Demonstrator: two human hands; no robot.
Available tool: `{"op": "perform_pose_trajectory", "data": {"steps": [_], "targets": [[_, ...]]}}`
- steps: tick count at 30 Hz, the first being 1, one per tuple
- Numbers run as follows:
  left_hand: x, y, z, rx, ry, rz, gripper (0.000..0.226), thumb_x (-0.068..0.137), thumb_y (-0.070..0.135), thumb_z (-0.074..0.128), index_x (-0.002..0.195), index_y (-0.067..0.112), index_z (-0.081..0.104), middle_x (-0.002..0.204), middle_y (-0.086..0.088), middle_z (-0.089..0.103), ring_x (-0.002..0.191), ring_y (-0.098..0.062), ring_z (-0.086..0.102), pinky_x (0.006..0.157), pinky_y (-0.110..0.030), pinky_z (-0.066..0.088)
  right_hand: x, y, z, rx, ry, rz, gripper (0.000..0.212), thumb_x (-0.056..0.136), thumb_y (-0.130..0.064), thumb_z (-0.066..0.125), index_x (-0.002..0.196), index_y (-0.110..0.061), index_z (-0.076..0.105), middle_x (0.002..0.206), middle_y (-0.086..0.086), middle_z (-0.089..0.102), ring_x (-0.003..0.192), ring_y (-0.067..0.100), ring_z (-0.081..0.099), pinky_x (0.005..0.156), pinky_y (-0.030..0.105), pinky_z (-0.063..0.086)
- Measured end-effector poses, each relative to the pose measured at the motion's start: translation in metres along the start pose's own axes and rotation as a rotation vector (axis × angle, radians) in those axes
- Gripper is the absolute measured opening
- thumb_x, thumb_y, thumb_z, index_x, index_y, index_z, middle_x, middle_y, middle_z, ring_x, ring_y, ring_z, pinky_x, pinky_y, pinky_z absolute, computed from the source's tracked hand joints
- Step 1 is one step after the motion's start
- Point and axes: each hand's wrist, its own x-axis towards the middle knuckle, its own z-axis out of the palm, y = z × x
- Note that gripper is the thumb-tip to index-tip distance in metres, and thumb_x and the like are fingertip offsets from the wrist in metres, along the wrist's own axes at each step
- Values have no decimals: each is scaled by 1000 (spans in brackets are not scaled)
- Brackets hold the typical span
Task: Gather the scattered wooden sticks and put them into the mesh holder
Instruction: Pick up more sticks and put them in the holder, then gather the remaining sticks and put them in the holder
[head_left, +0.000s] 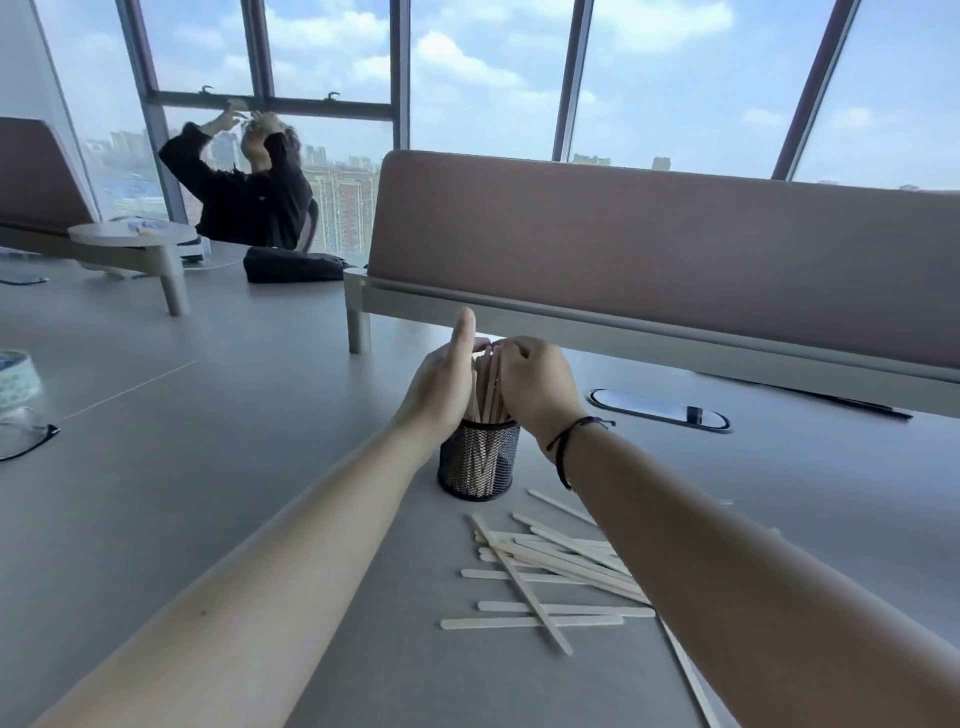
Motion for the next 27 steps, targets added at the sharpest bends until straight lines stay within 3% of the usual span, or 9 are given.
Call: {"op": "perform_pose_trajectory", "data": {"steps": [3, 7, 11, 15, 17, 20, 22, 24, 27], "targets": [[-7, 4, 0, 180, -14, 136, 61, 84, 80, 23, 104, 40, 63, 96, 18, 66, 102, -1, 61, 89, -24, 44, -6, -3, -5, 202, 19, 61, 41, 97, -37, 44, 65, -13, 51, 61, -2, 50, 59, 17, 44, 56, 30, 34], [-14, -1, -5, 431, 93, 227, 90, 73, 87, 39, 144, 32, 38, 124, 8, 61, 123, -17, 53, 102, -41, 43, -9, 1, -29, 433, -28, 194, 49, 97, -51, 40, 95, -11, 67, 99, 5, 71, 89, 19, 64, 76, 32, 48], [-45, 7, -5, 579, 289, 682, 68, 91, 63, 46, 133, 11, 52, 129, -10, 59, 125, -29, 49, 103, -44, 41, -23, 38, -71, -109, -180, 125, 35, 102, -24, 45, 119, -3, 66, 120, 19, 66, 113, 35, 60, 79, 30, 42], [-100, 1, 7, 678, -100, 1072, 43, 89, 52, 64, 102, 11, 70, 105, -4, 66, 101, -24, 62, 86, -39, 49, -40, 99, -110, -400, -234, 204, 35, 99, -37, 51, 128, -20, 64, 133, 6, 63, 121, 29, 58, 97, 31, 42], [-114, -8, 14, 836, -401, 999, 65, 79, 74, 62, 116, 21, 68, 124, 1, 64, 114, -17, 58, 97, -36, 49, -50, 118, -126, -465, -312, 261, 45, 99, -41, 50, 138, -19, 55, 142, 7, 56, 129, 28, 52, 104, 32, 38], [-115, -23, 20, 1096, -696, 644, 109, 59, 97, 45, 151, 43, 26, 165, 9, 15, 151, -10, 10, 122, -30, 12, -69, 133, -149, -465, -316, 264, 62, 91, -57, 53, 141, -21, 51, 141, 10, 56, 127, 28, 54, 105, 34, 42], [-111, -32, 22, 1071, -762, 444, 121, 53, 98, 44, 155, 46, 4, 167, 12, -6, 152, -6, -9, 124, -32, 2, -81, 140, -161, -467, -297, 252, 92, 69, -87, 47, 140, -28, 51, 138, 1, 59, 123, 23, 58, 105, 40, 45], [-109, -37, 28, 1002, -764, 345, 123, 55, 96, 47, 156, 44, 0, 167, 11, -6, 151, -6, -11, 123, -31, -1, -91, 149, -170, -545, -365, 195, 104, 59, -98, 35, 138, -32, 50, 137, -9, 57, 125, 18, 55, 107, 40, 41], [-109, -38, 45, 972, -711, 321, 123, 57, 97, 46, 158, 38, 9, 167, 9, 11, 152, -7, 3, 123, -29, 6, -113, 137, -177, -602, -448, 91, 76, 78, -82, 42, 134, -32, 54, 135, -9, 57, 124, 18, 53, 107, 39, 40]]}}
